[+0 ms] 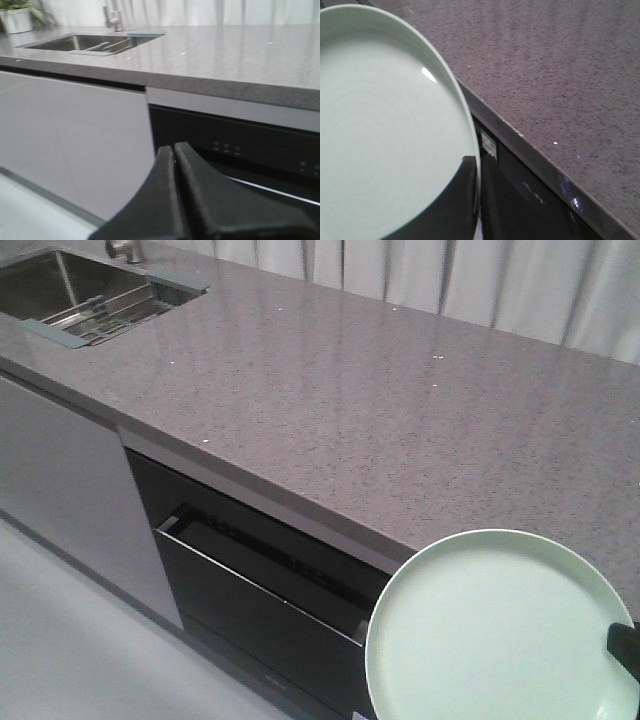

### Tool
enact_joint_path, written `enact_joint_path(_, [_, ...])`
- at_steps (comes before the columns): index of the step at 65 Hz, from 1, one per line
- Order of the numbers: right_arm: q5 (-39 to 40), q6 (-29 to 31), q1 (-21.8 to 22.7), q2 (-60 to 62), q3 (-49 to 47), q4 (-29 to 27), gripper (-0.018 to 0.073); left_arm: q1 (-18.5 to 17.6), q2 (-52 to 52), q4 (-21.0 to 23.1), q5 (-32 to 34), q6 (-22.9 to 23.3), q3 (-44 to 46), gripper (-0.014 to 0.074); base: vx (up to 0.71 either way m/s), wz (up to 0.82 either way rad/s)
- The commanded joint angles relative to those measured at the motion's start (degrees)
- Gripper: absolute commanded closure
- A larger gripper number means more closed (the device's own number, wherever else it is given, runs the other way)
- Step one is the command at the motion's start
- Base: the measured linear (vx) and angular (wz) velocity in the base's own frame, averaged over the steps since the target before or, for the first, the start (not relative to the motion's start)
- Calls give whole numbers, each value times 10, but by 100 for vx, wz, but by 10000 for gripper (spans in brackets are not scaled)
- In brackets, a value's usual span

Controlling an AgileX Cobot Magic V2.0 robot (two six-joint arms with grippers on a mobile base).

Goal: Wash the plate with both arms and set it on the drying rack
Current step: 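Drive the base away from the counter holding the plate in the right gripper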

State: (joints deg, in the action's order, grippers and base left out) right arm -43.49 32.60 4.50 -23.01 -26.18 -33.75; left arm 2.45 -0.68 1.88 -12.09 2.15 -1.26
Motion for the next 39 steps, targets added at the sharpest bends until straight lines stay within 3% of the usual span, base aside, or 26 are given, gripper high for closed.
enact_joint_path(1, [34, 5, 4, -3, -15, -20, 561, 1, -8, 1, 40, 4, 12, 603, -12, 45])
enact_joint_path(39, [34, 5, 4, -3, -15, -20, 561, 1, -8, 1, 40, 4, 12, 603, -9, 41])
